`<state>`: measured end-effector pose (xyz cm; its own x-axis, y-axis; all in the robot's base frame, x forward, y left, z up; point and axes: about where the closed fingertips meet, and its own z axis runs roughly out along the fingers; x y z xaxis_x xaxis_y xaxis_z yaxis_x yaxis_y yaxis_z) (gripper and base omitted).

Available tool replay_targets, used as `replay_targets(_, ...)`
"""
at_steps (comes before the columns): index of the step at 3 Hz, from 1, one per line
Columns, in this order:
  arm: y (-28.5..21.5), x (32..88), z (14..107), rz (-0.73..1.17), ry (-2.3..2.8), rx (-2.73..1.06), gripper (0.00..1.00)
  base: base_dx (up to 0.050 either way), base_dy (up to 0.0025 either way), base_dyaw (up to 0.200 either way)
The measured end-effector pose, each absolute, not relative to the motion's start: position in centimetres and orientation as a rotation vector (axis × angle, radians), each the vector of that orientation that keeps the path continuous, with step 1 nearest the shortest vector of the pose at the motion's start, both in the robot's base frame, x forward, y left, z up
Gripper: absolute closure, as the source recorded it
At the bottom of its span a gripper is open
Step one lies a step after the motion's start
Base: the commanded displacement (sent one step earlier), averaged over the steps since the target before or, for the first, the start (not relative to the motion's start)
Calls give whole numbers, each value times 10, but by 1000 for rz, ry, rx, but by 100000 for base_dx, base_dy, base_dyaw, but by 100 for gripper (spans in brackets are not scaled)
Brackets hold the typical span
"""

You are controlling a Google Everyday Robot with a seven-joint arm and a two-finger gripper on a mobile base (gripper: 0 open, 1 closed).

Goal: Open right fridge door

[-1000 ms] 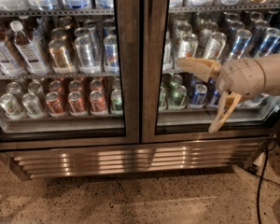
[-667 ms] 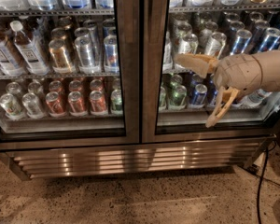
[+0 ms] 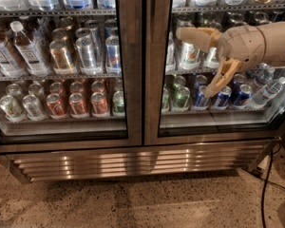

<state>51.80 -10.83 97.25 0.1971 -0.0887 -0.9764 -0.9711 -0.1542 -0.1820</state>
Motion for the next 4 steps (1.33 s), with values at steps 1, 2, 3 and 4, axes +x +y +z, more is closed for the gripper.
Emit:
replay_targets(1,-105,553,996,1075,1073,-1441,0,0,0,0)
replay_targets(2,-105,553,996,1075,1073,-1441,0,0,0,0)
replay_targets(3,-104,571,1001,1067,1092,-1415,0,0,0,0)
replay_targets(4,-102,596,1010,1021,1102,-1323,0,0,0,0)
